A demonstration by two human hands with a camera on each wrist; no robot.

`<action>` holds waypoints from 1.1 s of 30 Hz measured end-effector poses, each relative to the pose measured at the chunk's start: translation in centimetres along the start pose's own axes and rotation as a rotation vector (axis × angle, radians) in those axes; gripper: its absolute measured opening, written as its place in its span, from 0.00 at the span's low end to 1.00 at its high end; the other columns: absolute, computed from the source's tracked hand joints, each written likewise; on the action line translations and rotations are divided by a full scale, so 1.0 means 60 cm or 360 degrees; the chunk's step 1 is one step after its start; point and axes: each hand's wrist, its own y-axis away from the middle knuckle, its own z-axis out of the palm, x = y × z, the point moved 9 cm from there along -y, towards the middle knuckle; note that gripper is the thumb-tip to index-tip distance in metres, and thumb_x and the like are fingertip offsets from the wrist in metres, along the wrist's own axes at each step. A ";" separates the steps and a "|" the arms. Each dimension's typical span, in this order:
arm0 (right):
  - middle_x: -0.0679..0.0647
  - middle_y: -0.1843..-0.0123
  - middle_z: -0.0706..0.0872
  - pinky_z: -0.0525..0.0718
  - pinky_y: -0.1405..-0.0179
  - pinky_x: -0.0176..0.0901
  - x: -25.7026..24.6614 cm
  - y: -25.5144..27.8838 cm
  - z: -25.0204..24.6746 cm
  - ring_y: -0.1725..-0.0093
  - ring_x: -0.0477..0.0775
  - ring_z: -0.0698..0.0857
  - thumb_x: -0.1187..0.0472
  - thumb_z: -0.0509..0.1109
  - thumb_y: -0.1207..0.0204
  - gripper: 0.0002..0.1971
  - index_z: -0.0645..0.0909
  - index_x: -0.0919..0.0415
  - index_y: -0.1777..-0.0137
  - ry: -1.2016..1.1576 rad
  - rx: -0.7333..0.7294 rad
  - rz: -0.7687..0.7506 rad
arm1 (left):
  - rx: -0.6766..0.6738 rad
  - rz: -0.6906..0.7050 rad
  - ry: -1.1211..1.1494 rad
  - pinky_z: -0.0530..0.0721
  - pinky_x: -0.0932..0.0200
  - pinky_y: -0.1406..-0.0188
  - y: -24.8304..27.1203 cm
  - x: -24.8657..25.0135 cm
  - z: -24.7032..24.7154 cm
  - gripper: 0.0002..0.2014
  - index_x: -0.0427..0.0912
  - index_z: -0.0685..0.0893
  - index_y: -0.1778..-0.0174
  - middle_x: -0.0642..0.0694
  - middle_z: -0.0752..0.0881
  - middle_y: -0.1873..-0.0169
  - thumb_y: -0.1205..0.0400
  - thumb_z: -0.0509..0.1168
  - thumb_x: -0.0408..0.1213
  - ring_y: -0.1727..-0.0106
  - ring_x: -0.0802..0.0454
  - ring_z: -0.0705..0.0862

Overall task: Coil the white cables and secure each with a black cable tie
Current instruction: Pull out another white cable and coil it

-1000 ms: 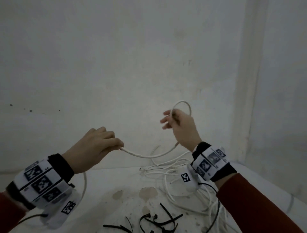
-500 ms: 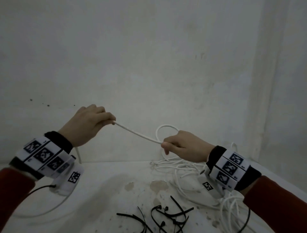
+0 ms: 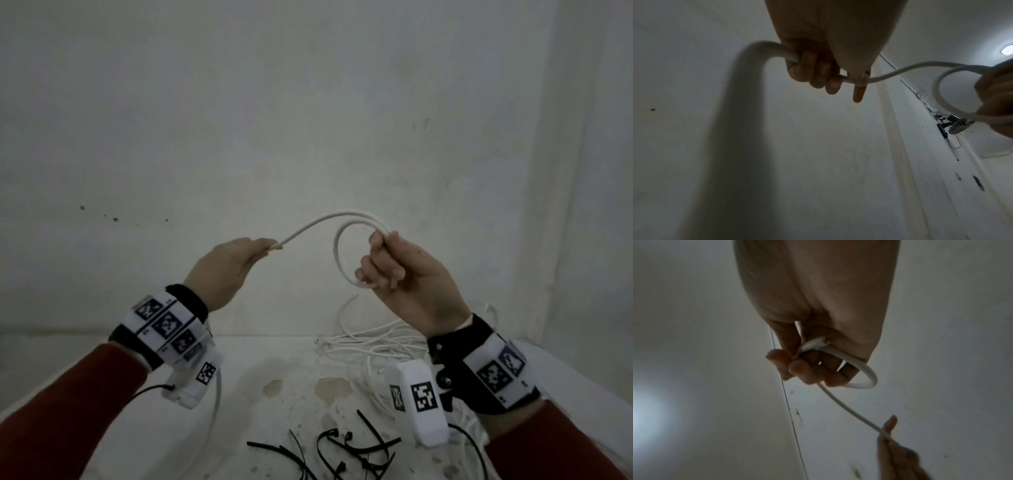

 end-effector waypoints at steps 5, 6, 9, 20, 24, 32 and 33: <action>0.46 0.77 0.73 0.77 0.67 0.36 -0.021 -0.007 -0.007 0.80 0.44 0.69 0.57 0.54 0.16 0.16 0.83 0.62 0.53 -0.0660 0.0109 -0.0179 | -0.0131 -0.0020 -0.0113 0.83 0.39 0.55 0.010 0.017 0.046 0.22 0.76 0.52 0.28 0.39 0.83 0.57 0.13 0.48 0.47 0.57 0.38 0.83; 0.46 0.78 0.71 0.75 0.69 0.36 -0.024 -0.007 -0.013 0.80 0.44 0.67 0.57 0.54 0.15 0.16 0.82 0.62 0.53 -0.0717 0.0170 -0.0228 | -0.0142 -0.0039 -0.0119 0.83 0.39 0.56 0.013 0.023 0.053 0.26 0.75 0.48 0.26 0.41 0.80 0.60 0.13 0.48 0.41 0.58 0.38 0.82; 0.47 0.80 0.67 0.72 0.73 0.36 -0.032 -0.007 -0.029 0.79 0.46 0.60 0.56 0.53 0.14 0.17 0.82 0.62 0.54 -0.0830 0.0301 -0.0373 | -0.0174 -0.0196 -0.0218 0.82 0.40 0.56 0.022 0.019 0.075 0.30 0.58 0.45 0.19 0.45 0.77 0.61 0.13 0.50 0.34 0.59 0.39 0.81; 0.48 0.71 0.80 0.80 0.59 0.40 -0.110 -0.003 -0.096 0.72 0.47 0.79 0.61 0.54 0.14 0.14 0.79 0.60 0.57 -0.0923 0.0515 -0.0823 | -0.0026 0.0058 -0.0328 0.80 0.53 0.77 0.072 0.031 0.066 0.21 0.53 0.78 0.52 0.58 0.83 0.65 0.15 0.43 0.58 0.69 0.53 0.81; 0.51 0.63 0.89 0.86 0.60 0.38 -0.087 -0.015 -0.120 0.67 0.49 0.86 0.63 0.61 0.20 0.15 0.83 0.56 0.66 -0.0491 0.0786 -0.0727 | -0.0040 0.0456 -0.0477 0.71 0.62 0.85 0.071 0.094 0.056 0.18 0.55 0.76 0.54 0.60 0.83 0.67 0.13 0.42 0.55 0.72 0.57 0.80; 0.55 0.66 0.88 0.80 0.76 0.40 -0.001 -0.045 -0.107 0.77 0.50 0.85 0.67 0.57 0.14 0.09 0.74 0.64 0.56 0.1384 0.0667 -0.0036 | 0.0075 0.0700 -0.0617 0.68 0.61 0.81 0.062 0.137 0.013 0.15 0.49 0.76 0.56 0.52 0.80 0.71 0.13 0.47 0.49 0.74 0.50 0.78; 0.55 0.65 0.88 0.81 0.74 0.43 0.016 -0.043 -0.095 0.75 0.51 0.85 0.66 0.57 0.14 0.08 0.73 0.63 0.56 0.1610 0.0541 0.0079 | 0.0086 0.0716 -0.0639 0.69 0.60 0.79 0.060 0.135 0.008 0.14 0.48 0.77 0.57 0.51 0.80 0.71 0.14 0.49 0.48 0.74 0.49 0.78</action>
